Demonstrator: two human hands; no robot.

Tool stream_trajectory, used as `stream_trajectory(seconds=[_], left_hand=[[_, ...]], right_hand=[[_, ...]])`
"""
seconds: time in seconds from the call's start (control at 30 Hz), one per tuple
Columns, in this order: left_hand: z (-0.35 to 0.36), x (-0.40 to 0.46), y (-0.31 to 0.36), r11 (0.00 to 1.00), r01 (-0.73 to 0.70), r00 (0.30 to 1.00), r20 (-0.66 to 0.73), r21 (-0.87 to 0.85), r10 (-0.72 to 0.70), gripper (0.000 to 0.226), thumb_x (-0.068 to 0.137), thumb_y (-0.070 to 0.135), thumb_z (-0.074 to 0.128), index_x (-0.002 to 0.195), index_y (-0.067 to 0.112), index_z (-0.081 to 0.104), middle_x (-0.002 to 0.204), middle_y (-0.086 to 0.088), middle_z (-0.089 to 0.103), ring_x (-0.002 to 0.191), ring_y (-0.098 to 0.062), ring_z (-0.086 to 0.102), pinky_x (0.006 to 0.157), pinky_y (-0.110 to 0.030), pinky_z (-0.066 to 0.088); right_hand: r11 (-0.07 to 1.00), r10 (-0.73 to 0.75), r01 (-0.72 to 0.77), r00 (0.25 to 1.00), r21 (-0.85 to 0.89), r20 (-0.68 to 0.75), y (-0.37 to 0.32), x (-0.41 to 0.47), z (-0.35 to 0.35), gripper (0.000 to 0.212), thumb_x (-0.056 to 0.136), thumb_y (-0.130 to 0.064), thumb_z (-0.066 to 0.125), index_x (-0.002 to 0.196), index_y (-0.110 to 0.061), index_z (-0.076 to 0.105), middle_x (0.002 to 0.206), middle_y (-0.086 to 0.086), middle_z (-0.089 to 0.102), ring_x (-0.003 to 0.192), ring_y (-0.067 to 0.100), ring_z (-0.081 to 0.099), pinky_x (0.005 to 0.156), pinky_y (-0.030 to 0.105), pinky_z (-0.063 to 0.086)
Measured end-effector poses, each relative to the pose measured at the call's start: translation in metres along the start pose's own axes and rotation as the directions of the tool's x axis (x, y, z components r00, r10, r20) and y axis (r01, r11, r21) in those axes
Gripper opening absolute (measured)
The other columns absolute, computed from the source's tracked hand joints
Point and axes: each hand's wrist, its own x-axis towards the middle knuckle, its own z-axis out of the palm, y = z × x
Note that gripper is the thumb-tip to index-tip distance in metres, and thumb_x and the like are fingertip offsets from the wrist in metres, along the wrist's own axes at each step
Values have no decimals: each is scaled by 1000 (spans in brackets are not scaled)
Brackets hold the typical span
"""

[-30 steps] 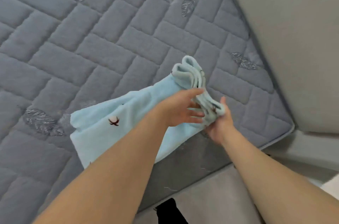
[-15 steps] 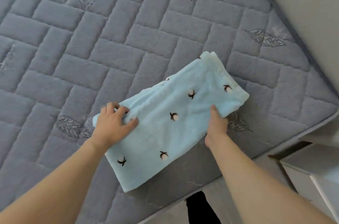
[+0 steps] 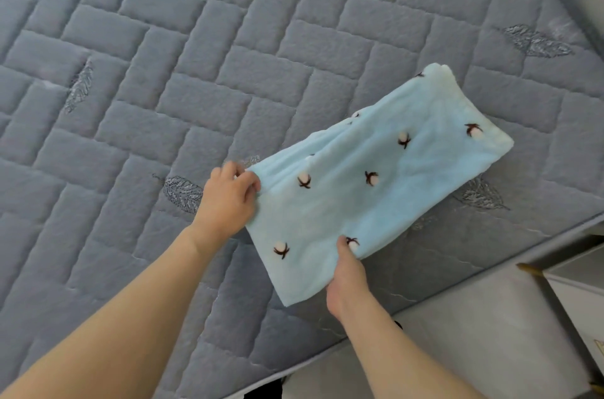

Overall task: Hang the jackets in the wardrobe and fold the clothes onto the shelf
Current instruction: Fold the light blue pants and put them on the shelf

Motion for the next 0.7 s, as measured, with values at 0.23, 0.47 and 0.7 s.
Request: stream_trajectory(seconds=[0.23,0.47,0.7], left_hand=[[16,-7,-3,973,-6,918,383,-233,98,34,86,31,73,119,28,67,120,10,62,117,-16,48,106,-35,35],[21,8,7,958,-177,855,518,224,37,46,90,52,51,135,41,48,142,19,36,134,-21,23,111,-40,15],[-4,11,6,989,-5,680,726,148,-105,26,67,52,41,78,30,50,100,3,53,108,-27,42,96,-40,36]], right_hand=[[958,43,-32,999,-285,33,12,7,-5,43,89,9,55,129,-6,57,121,11,66,106,29,63,83,38,54],[869,19,-17,1000,-494,-2,8,18,0,34,93,-1,60,125,-9,56,121,10,64,108,29,61,98,45,51],[860,41,-47,999,-507,-24,7,19,0,32,95,-4,54,126,-13,55,119,9,63,109,29,59,97,44,50]])
